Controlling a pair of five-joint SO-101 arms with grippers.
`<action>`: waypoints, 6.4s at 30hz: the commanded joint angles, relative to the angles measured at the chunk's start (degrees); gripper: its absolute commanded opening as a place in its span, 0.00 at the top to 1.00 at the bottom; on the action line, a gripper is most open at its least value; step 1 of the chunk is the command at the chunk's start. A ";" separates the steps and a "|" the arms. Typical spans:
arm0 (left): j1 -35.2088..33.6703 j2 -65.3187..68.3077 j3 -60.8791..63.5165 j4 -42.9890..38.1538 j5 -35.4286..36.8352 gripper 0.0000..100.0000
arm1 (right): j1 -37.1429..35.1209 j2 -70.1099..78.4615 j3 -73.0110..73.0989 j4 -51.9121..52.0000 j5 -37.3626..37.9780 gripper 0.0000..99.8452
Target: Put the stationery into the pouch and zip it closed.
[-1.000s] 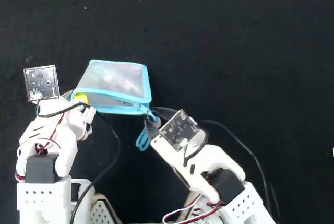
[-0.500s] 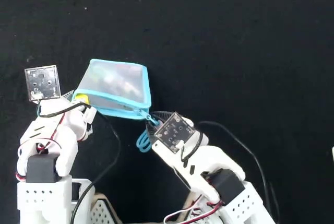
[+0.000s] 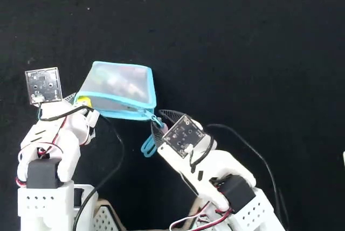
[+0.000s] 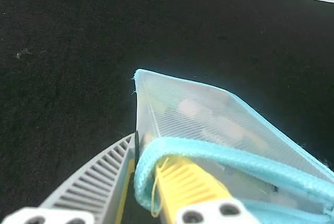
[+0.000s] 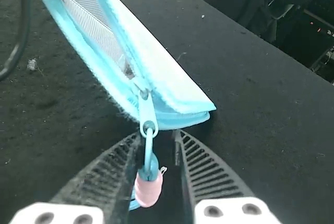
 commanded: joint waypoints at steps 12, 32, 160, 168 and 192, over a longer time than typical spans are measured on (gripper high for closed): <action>0.31 -0.79 -3.82 0.18 -0.26 0.97 | 0.88 -0.31 -0.13 0.26 3.25 0.94; 0.84 -0.35 -9.45 0.35 -0.26 0.97 | 0.62 4.00 -15.96 0.18 3.08 0.99; 12.09 -2.90 -2.15 7.65 -4.75 0.76 | -8.88 34.77 -45.76 5.80 7.56 0.99; 17.45 -2.90 -0.66 7.47 -4.31 0.72 | -5.45 35.03 -45.58 6.15 7.65 0.99; 17.10 -25.76 13.32 -3.87 -1.76 0.71 | -5.36 35.12 -45.58 5.89 7.65 0.99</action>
